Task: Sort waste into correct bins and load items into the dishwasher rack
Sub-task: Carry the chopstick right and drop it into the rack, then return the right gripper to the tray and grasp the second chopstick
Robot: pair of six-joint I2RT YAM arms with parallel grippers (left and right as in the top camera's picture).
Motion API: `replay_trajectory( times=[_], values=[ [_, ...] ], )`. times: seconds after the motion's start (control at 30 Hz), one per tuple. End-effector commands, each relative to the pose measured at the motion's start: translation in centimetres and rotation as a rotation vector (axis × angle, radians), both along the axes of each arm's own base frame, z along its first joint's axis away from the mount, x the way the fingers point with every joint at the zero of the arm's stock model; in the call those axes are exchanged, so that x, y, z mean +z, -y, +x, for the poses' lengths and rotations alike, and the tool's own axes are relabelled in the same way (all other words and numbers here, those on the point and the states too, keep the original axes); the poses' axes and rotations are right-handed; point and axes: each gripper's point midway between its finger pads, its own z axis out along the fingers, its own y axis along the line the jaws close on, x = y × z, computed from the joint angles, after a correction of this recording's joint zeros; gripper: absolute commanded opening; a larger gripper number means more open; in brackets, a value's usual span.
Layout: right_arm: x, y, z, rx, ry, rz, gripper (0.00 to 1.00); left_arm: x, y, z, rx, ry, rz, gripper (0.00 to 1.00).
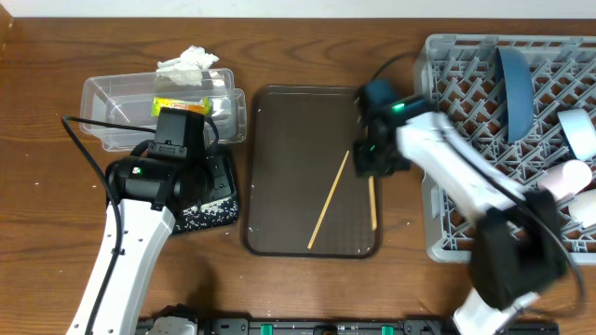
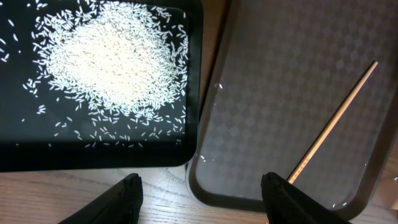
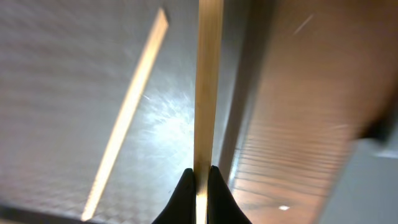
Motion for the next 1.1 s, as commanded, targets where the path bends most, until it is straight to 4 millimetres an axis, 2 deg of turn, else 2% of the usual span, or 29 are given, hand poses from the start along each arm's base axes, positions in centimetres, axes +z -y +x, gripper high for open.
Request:
replay_trajectory(
  times=[0.0, 0.1, 0.2, 0.33, 0.47, 0.53, 0.63, 0.73, 0.8, 0.93, 1.07],
  values=[
    [5.9, 2.6, 2.0, 0.035, 0.173, 0.006, 0.01, 0.0, -0.2, 0.0, 0.004, -0.003, 0.007, 0.64],
    [7.9, 6.4, 2.2, -0.016, 0.222, -0.048, 0.01, 0.0, -0.2, 0.0, 0.004, -0.003, 0.007, 0.64],
    [8.0, 9.8, 2.0, -0.031, 0.204, -0.100, 0.01, 0.0, -0.2, 0.0, 0.004, -0.003, 0.007, 0.64],
    [6.1, 13.2, 1.4, -0.049, 0.125, -0.133, 0.01, 0.0, -0.2, 0.0, 0.004, -0.003, 0.006, 0.64],
    [4.3, 15.1, 1.5, -0.100, 0.068, -0.141, 0.01, 0.0, -0.2, 0.0, 0.004, -0.003, 0.007, 0.64],
    [3.5, 15.4, 1.5, -0.109, 0.041, -0.143, 0.02, -0.1, -0.2, 0.0, 0.004, -0.004, 0.007, 0.64],
    [2.3, 15.6, 1.5, -0.110, 0.004, -0.145, 0.09, -0.1, -0.2, 0.0, 0.004, -0.006, 0.007, 0.64],
    [1.9, 15.5, 1.7, -0.111, -0.006, -0.145, 0.24, -0.1, -0.2, -0.1, 0.004, -0.010, 0.008, 0.64],
    [2.1, 15.5, 1.8, -0.115, 0.003, -0.144, 0.29, -0.1, -0.2, -0.1, 0.004, -0.010, 0.008, 0.64],
    [4.5, 14.8, 2.3, -0.175, 0.044, -0.100, 0.35, -0.1, -0.4, -0.1, 0.006, -0.010, 0.016, 0.64],
    [8.1, 10.3, 3.1, -0.107, 0.128, 0.080, 0.38, -0.2, -0.5, -0.3, 0.008, -0.016, 0.020, 0.64]
  ],
)
